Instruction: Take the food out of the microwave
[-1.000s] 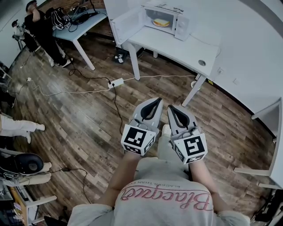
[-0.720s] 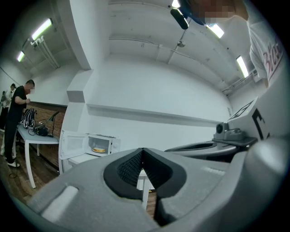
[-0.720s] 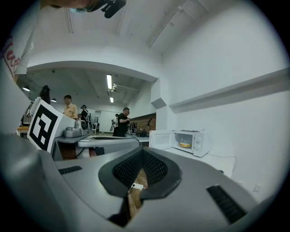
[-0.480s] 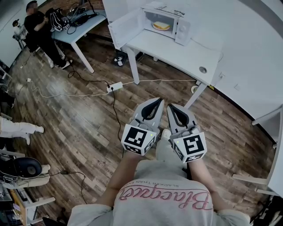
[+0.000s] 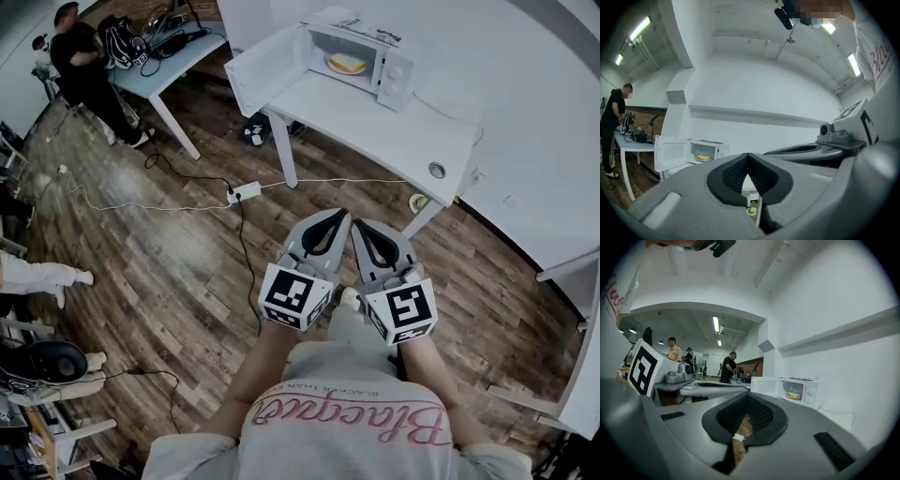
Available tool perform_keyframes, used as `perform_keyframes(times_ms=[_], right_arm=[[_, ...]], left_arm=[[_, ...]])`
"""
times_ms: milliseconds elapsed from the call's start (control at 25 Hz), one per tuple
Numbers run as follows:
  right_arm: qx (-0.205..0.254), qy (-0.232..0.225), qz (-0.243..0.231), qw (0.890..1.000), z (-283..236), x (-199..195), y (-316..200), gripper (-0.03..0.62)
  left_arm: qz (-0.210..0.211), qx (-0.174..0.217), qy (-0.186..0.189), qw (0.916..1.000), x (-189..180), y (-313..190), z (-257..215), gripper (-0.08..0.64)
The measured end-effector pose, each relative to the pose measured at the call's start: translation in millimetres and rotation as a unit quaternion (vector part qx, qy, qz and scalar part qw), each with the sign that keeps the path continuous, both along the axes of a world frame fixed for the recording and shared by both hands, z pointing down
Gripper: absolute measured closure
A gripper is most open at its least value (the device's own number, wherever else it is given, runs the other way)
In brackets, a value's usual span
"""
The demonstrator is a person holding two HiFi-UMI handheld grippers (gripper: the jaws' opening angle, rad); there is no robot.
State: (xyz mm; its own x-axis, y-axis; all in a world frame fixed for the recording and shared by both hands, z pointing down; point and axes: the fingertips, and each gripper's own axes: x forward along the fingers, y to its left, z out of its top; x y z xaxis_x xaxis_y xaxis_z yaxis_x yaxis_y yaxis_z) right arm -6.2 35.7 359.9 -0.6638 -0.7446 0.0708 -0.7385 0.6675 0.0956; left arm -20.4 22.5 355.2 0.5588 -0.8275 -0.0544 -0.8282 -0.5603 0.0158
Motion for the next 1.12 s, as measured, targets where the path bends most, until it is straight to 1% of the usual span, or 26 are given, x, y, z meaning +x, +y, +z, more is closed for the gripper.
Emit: perform_keyframes(times_ms=[480, 800, 920, 1120], right_arm=[[-0.008, 0.005, -0.013, 1.000, 0, 17, -94, 0.583], [-0.003, 0.001, -0.030, 1.000, -8, 31, -155, 0.583], [-0.002, -0.004, -0.033, 0.999, -8, 39, -171, 0.583], [-0.004, -0.015, -0.031, 0.999, -9, 50, -189, 0.583]], left_arm=[[-0.020, -0.008, 0.009, 0.9997, 15, -94, 0, 0.557], [-0.042, -0.001, 0.011, 0.9991, 25, -155, -8, 0.557], [-0.049, 0.000, 0.015, 0.9987, 30, -172, -9, 0.557], [-0.049, -0.001, 0.006, 0.9988, 42, -188, -7, 0.557]])
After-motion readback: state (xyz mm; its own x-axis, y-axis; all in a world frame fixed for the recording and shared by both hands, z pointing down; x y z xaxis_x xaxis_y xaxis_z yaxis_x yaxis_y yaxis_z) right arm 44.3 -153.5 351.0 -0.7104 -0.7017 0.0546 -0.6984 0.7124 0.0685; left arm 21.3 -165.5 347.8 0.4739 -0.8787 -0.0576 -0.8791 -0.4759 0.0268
